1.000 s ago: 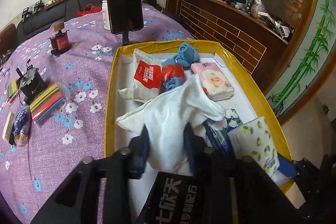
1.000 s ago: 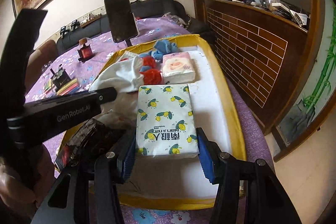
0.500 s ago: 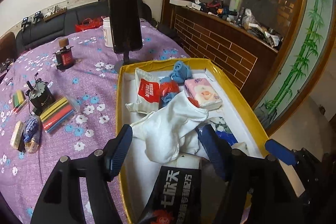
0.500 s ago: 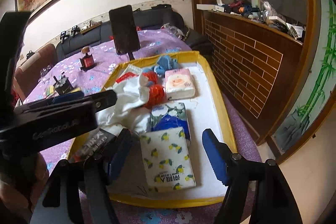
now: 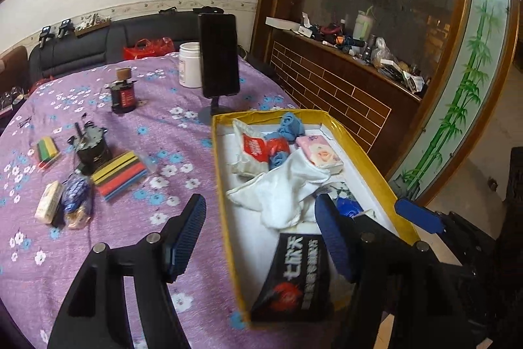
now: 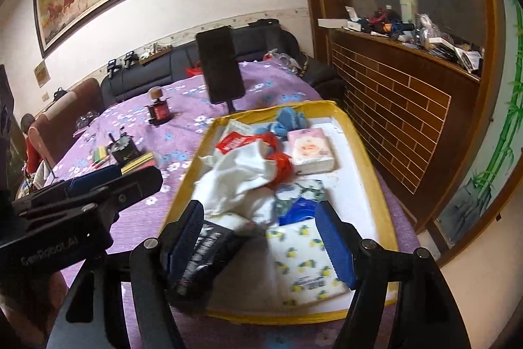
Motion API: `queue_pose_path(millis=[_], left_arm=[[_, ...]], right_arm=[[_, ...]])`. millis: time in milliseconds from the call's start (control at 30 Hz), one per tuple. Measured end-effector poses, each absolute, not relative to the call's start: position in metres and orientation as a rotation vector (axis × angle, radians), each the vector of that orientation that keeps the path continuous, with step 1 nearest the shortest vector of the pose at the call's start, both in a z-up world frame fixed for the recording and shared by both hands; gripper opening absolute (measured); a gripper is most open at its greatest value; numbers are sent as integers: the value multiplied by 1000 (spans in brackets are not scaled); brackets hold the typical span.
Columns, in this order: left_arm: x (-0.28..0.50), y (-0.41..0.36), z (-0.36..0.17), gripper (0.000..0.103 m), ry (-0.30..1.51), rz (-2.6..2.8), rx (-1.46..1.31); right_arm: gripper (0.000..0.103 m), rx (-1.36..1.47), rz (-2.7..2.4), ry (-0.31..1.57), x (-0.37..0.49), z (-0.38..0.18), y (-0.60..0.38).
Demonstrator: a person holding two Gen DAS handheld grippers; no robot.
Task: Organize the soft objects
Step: 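Move both grippers back over the remaining items on the table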
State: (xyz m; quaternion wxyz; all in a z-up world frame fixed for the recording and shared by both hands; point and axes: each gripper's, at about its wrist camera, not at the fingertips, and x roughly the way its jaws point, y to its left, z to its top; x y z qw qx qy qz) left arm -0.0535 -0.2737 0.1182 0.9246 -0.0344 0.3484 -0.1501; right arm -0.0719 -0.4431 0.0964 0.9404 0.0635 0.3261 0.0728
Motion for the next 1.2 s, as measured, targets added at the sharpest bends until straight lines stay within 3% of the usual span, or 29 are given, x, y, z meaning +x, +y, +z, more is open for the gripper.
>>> queue_pose_path(millis=[467, 1200], left_arm=[[-89, -170, 125, 69, 642, -213, -194], [-111, -44, 46, 69, 722, 98, -224]], right_arm=[[75, 35, 238, 643, -83, 110, -381], [76, -40, 459, 712, -76, 93, -261]])
